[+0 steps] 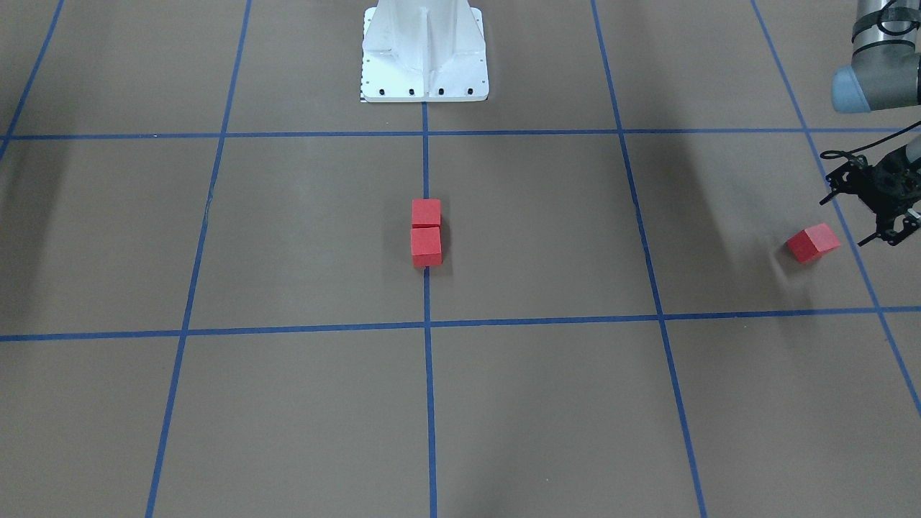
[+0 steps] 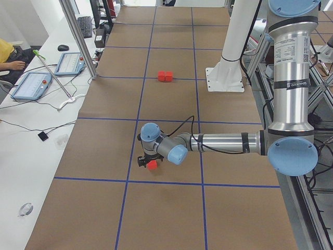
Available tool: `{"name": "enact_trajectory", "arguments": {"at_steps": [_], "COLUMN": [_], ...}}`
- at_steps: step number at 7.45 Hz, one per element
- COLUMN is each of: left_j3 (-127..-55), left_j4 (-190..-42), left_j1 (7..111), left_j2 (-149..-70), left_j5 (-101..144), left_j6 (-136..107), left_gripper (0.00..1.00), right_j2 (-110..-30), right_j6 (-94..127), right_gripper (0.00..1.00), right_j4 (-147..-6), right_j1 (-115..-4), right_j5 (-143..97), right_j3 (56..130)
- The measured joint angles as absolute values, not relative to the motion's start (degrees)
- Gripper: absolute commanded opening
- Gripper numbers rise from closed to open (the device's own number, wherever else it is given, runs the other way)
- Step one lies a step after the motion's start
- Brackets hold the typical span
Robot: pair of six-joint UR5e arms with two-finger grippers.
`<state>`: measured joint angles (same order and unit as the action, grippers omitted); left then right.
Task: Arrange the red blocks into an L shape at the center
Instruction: 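Move the left arm back toward the far red cube, then grasp the far red cube with the left gripper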
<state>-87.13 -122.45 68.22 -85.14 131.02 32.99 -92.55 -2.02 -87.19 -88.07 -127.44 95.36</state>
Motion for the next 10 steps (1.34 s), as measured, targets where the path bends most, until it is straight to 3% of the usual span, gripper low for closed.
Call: {"name": "enact_trajectory", "arguments": {"at_steps": [9,10], "left_j3": [-83.32,-83.17], "left_j4": [-126.17,-126.28], "left_j1": [65.85,65.28], "left_j2": [-87.04,-87.07], "left_j5": [130.59,130.57], "left_j6": [27.08,27.09], "left_gripper": [0.99,0.94], "right_j2": [-92.72,-92.72], "right_j6": [-2.02,-2.02], "right_gripper": [0.99,0.99], "right_j4": [-87.19,-87.19], "right_j1": [-88.07,-88.07], "right_j5": [-127.44,-127.44], "right_j3": [95.36,95.36]}}
